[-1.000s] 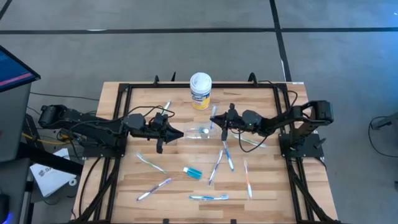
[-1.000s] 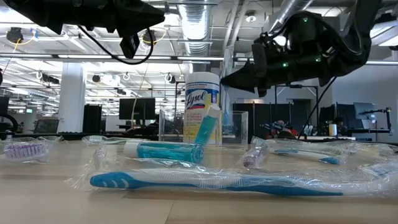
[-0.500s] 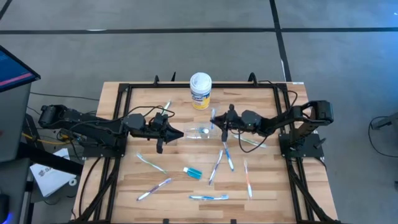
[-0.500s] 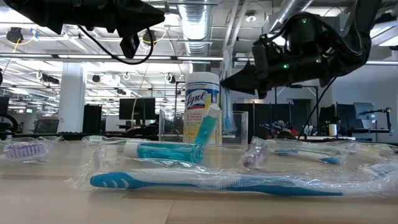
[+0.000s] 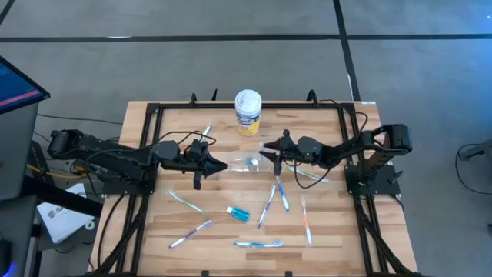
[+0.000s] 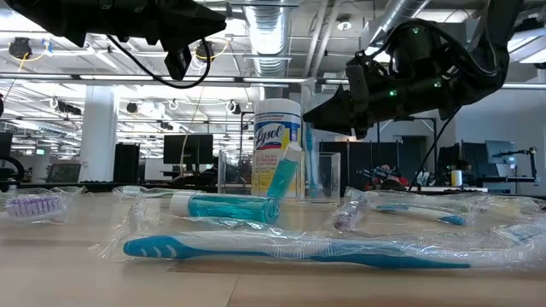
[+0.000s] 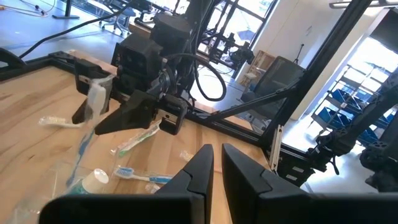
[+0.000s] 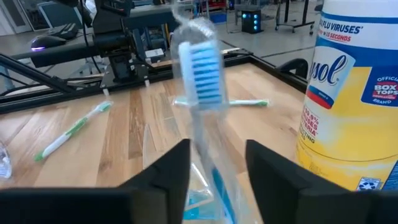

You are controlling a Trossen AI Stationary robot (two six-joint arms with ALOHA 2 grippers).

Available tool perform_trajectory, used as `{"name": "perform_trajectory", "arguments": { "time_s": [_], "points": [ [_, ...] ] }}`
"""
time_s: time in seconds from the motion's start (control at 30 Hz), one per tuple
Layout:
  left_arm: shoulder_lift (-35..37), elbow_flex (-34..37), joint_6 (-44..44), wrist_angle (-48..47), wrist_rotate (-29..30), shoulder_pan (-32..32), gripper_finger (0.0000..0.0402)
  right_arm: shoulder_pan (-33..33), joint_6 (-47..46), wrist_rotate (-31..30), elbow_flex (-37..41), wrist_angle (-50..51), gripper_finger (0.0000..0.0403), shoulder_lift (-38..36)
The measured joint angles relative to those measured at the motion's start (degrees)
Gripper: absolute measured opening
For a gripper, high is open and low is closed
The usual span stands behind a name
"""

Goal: Pick & Place toothbrushing station
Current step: Put the top left blue toothbrush into the transparent organizer, then put the top orange toothbrush into the transparent organizer

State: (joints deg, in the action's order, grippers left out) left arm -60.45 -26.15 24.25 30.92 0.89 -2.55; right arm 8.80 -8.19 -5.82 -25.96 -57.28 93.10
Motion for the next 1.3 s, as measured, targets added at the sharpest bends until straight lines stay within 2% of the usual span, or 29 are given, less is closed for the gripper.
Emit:
{"name": "perform_trajectory", "arguments": {
  "time_s": [0.13, 0.27, 0.83, 1.0, 1.3],
  "points": [
    [0.00, 0.00, 0.00, 0.00, 0.00, 0.00, 0.0026, 1.23, -0.16, -0.17, 0.00, 0.02, 0.0197, -0.03],
    [0.00, 0.00, 0.00, 0.00, -0.02, 0.00, 0.0026, 2.87, -0.87, -0.25, 0.00, 0.02, 0.0215, -0.15],
    [0.00, 0.00, 0.00, -0.01, -0.02, 0.00, 0.0026, 5.32, -0.87, 0.71, -0.02, 0.53, 0.0177, -0.19],
    [0.00, 0.00, 0.00, -0.02, -0.02, 0.00, 0.0026, 7.00, -3.18, 0.70, -0.16, 8.27, 0.0161, -2.58],
    [0.00, 0.00, 0.00, -0.02, -0.02, 0.00, 0.0026, 9.37, -3.86, -1.35, -0.42, 28.82, 0.0141, -13.34]
  ]
}}
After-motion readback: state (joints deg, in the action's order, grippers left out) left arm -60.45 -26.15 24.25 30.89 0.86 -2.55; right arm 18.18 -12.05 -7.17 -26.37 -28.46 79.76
